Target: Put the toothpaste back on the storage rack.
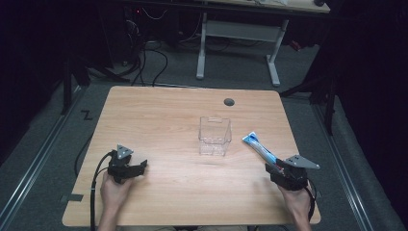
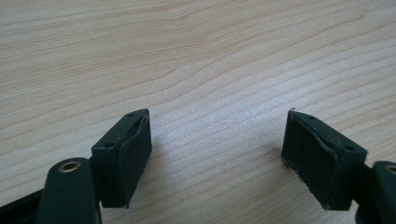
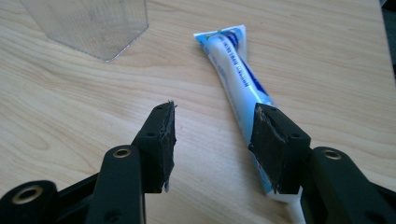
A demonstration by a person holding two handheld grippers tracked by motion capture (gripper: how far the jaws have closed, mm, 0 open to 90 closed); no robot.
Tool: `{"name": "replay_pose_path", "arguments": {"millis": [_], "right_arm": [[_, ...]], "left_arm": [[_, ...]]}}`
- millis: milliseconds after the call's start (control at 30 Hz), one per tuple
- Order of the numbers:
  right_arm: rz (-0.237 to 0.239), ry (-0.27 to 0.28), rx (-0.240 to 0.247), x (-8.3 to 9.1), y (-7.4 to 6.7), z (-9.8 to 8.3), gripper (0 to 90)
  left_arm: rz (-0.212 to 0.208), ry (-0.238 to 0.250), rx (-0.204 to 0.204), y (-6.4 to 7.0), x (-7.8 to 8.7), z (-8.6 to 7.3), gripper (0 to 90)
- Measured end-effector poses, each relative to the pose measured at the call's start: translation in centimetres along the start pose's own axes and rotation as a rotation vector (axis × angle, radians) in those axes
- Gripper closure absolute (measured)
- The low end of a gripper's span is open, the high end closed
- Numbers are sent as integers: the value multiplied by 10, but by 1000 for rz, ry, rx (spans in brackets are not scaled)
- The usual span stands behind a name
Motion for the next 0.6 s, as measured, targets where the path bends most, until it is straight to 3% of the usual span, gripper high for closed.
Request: {"name": "replay_pose_path", "arguments": {"millis": [600], "right_arm": [[-22, -59, 43, -3, 24, 29, 480]], "left_arm": [[-1, -1, 1, 0, 0, 0, 242]]}}
Point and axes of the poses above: each handheld gripper's, and its own axes: x roughly backward along the jaws, z roughly out of its top, y roughly to its right, the point moved 6 cm from there along -x, roughly forward along the jaws, and after that the axes turned 5 degrees about x, right-handed, at the moved point
